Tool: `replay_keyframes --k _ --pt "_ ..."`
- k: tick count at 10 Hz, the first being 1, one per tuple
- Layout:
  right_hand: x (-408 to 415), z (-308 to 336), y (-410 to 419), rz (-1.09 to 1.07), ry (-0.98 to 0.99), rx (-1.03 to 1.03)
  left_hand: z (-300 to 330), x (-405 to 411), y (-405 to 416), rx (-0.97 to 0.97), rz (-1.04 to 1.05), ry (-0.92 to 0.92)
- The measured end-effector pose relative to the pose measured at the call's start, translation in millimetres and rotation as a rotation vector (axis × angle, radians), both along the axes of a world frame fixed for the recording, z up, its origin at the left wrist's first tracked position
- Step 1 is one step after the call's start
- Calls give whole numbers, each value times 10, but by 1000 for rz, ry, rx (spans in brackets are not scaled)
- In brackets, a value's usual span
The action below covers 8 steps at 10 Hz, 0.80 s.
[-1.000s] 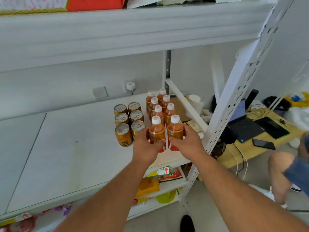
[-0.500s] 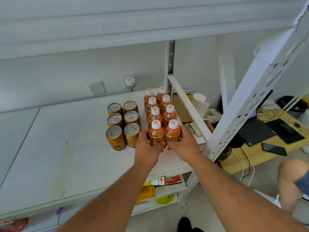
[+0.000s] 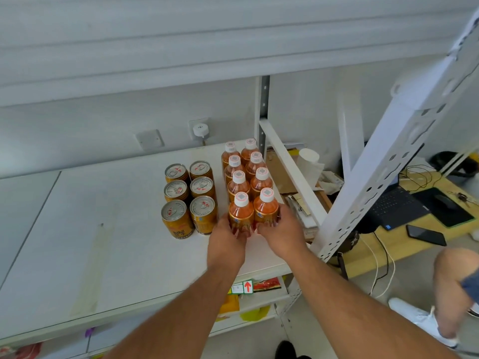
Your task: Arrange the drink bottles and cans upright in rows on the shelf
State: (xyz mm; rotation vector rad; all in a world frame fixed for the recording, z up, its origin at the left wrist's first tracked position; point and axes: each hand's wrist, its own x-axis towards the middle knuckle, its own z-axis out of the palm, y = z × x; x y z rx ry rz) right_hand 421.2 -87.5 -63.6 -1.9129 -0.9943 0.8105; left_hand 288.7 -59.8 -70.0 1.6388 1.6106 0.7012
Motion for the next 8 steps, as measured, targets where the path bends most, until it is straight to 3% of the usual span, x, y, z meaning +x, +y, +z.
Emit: replay_keyframes --k 5,8 --pt "-9 -8 16 -23 25 -41 6 -24 84 -36 -14 -61" --pt "-213 212 -240 -36 -16 -89 358 -291 -194 33 -103 77"
